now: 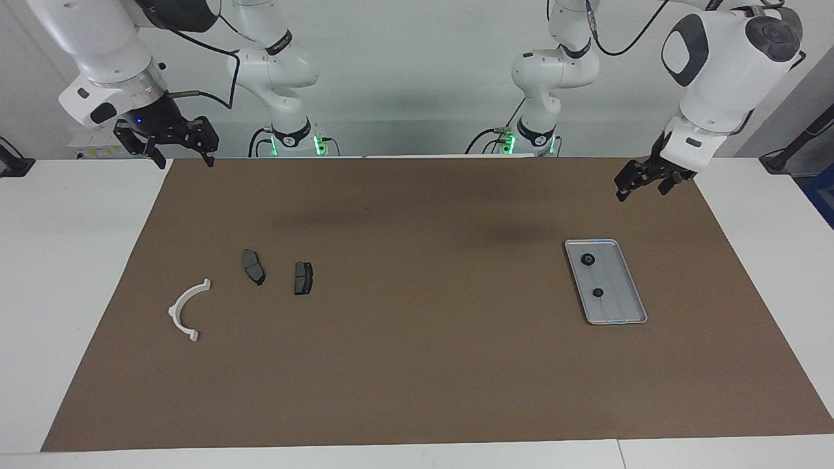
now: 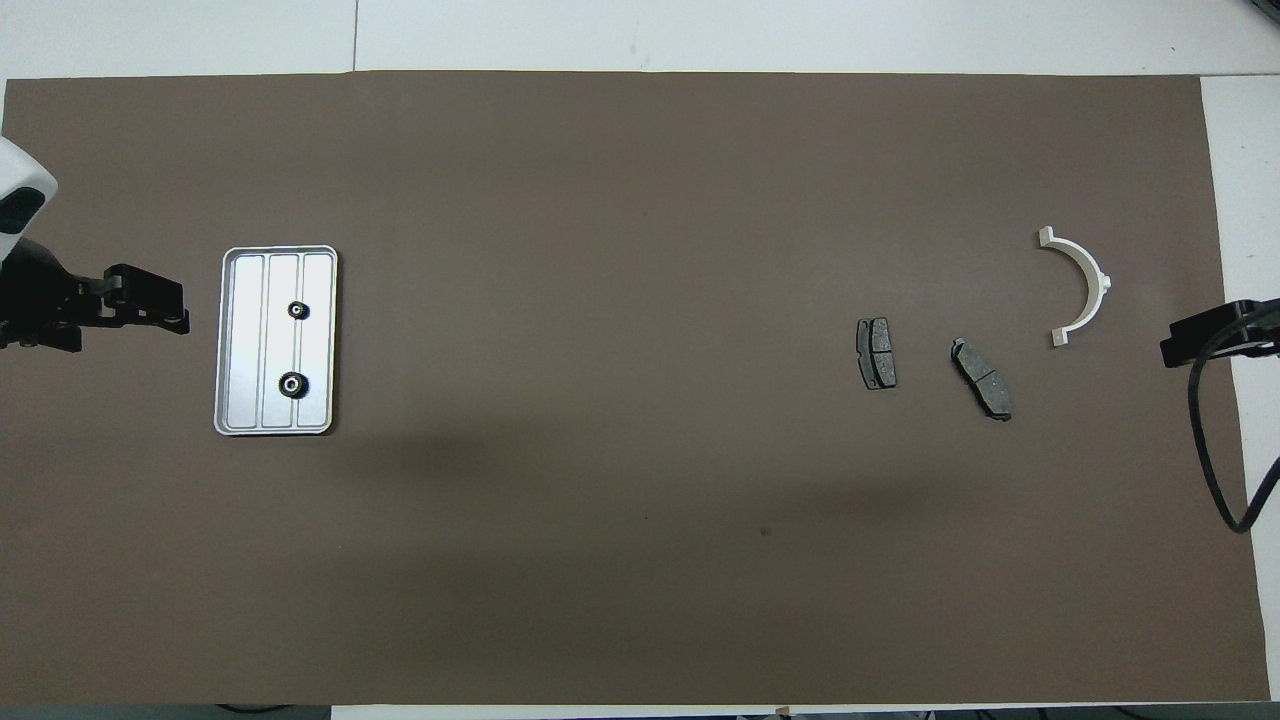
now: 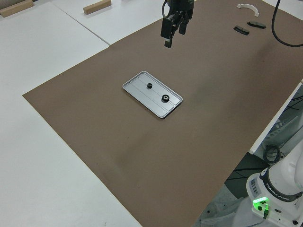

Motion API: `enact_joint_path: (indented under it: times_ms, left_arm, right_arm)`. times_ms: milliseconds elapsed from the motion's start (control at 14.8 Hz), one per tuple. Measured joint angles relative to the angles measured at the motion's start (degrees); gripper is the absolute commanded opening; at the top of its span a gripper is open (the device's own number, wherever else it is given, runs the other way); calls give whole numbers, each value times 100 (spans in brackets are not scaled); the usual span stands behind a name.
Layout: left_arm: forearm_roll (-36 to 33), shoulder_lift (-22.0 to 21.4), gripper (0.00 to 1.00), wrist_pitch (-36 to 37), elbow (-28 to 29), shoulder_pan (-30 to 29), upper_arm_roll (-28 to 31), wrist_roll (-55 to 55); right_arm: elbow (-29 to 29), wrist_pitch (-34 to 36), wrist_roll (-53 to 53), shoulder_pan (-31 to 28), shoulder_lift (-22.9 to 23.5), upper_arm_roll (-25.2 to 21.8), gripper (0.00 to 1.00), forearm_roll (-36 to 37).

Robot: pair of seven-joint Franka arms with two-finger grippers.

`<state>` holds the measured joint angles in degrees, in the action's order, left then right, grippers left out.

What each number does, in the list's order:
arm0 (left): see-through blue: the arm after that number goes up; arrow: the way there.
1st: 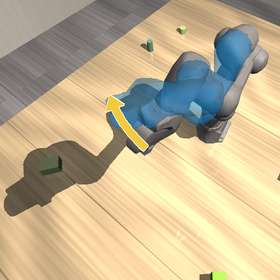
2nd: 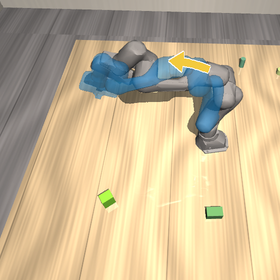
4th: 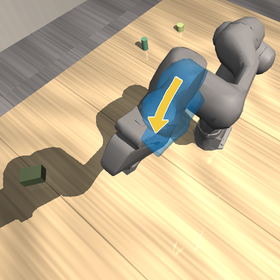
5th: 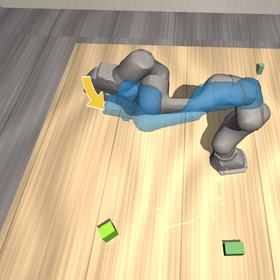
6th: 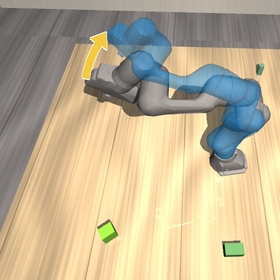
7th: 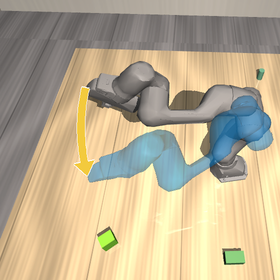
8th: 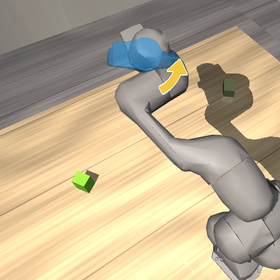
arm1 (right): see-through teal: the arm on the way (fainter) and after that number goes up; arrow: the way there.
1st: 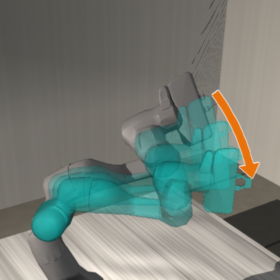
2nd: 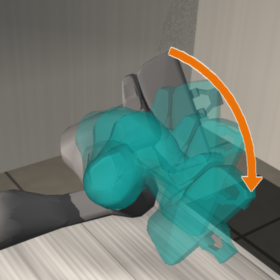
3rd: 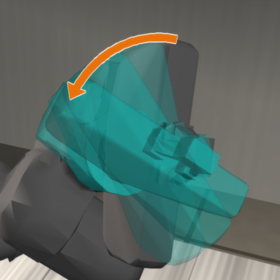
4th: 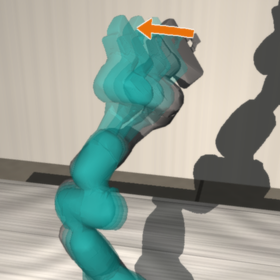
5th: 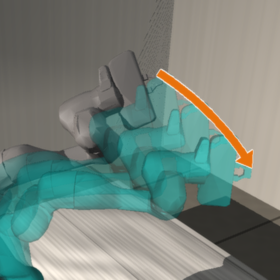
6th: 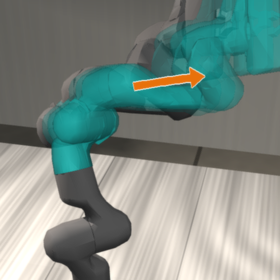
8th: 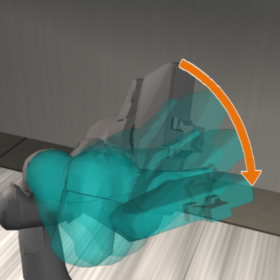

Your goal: Pick bearing gear from pile to tray

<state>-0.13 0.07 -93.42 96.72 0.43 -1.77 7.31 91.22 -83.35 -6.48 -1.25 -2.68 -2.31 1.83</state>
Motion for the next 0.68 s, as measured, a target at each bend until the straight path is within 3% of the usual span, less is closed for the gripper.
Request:
enact_joint_path:
  times_ms: [675]
  left_arm:
    - [0, -20, 100, 0, -4, 1, -54, -197]
  right_arm:
    - [0, 0, 0, 0, 0, 0, 90, 0]
